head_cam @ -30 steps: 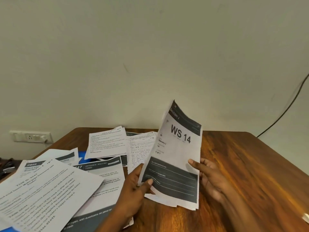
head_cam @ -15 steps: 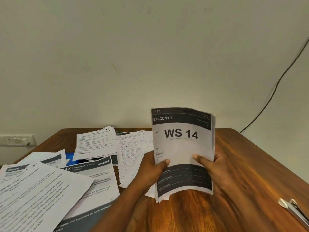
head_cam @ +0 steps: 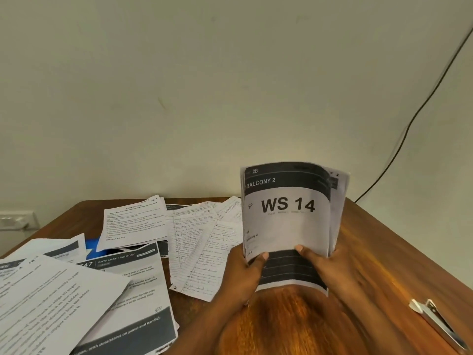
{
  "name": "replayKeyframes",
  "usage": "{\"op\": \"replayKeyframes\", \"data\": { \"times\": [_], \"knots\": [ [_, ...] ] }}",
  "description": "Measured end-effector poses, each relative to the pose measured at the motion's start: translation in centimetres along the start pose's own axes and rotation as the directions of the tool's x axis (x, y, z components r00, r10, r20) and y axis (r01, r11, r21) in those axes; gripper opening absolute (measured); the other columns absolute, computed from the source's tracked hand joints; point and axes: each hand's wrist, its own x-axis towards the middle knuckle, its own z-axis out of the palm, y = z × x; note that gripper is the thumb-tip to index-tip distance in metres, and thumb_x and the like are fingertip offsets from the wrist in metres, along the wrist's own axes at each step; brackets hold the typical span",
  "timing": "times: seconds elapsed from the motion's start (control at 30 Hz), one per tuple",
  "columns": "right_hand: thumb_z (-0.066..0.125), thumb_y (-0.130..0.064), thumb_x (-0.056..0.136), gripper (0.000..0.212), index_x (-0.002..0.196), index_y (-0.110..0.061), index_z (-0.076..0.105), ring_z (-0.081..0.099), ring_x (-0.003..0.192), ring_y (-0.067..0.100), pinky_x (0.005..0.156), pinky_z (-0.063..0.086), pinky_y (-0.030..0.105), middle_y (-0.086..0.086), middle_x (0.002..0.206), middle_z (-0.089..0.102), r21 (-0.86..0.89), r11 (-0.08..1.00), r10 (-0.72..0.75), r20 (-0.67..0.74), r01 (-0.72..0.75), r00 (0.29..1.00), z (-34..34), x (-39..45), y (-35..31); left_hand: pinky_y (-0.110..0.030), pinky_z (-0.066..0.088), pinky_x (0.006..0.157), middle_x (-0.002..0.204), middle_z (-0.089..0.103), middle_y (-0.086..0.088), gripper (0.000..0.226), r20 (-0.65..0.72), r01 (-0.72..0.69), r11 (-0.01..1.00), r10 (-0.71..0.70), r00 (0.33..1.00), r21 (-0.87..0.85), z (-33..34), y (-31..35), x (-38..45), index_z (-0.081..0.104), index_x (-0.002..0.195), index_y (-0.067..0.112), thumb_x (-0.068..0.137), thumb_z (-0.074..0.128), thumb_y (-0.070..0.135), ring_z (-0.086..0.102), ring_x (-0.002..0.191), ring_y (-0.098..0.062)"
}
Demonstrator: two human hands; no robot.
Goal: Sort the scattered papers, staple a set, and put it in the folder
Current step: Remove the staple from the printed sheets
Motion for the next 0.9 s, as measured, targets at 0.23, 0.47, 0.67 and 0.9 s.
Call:
{"op": "replayKeyframes", "data": {
  "times": [0.23,0.47,0.67,0.9],
  "knots": [
    [0.094,-0.074,0.031,0.128,0.137,-0.023,0.043,0.063,0.119,0.03,0.104,0.054,0.055,0.009,0.127,0.063,-0.118,0.993,0.033,0.052,-0.027,0.998,0.3,0.4,2.8,-0.028,0.056,0.095,0.133,0.061,0.002,0.044,-0.016,0.021,0.995,-0.019,1.0,0.099,-0.2,-1.5,0.4,0.045,0.136,0.031,0.098,0.068,0.035,0.061,0.123,-0.019],
    [0.092,-0.037,0.063,0.073,0.121,-0.019,0.052,0.069,0.101,0.027,0.089,0.061,0.047,0.008,0.11,0.069,-0.035,0.997,0.069,0.06,-0.067,0.996,0.1,1.5,3.6,-0.03,0.057,0.099,0.129,0.06,0.006,0.041,-0.034,0.048,0.988,-0.044,0.998,0.148,0.4,-2.4,0.8,0.045,0.133,0.034,0.098,0.067,0.038,0.062,0.119,-0.015],
    [0.085,-0.018,0.083,0.046,0.121,-0.015,0.06,0.071,0.102,0.025,0.092,0.061,0.046,0.006,0.111,0.072,-0.049,0.997,0.062,0.051,-0.059,0.997,0.5,3.0,5.5,-0.038,0.054,0.107,0.133,0.061,0.005,0.046,-0.044,0.026,0.972,-0.016,0.999,0.232,0.4,-3.0,1.4,0.05,0.14,0.027,0.099,0.066,0.038,0.061,0.123,-0.016],
    [0.088,-0.016,0.08,0.04,0.111,-0.023,0.064,0.072,0.096,0.023,0.086,0.06,0.042,0.002,0.106,0.074,0.013,1.0,-0.002,0.042,0.002,0.999,0.6,2.9,4.8,-0.016,0.048,0.099,0.127,0.061,0.008,0.038,0.012,-0.067,0.89,0.069,0.998,0.45,-0.5,-2.4,2.0,0.057,0.136,0.022,0.101,0.062,0.037,0.06,0.116,-0.009]
  ]
}}
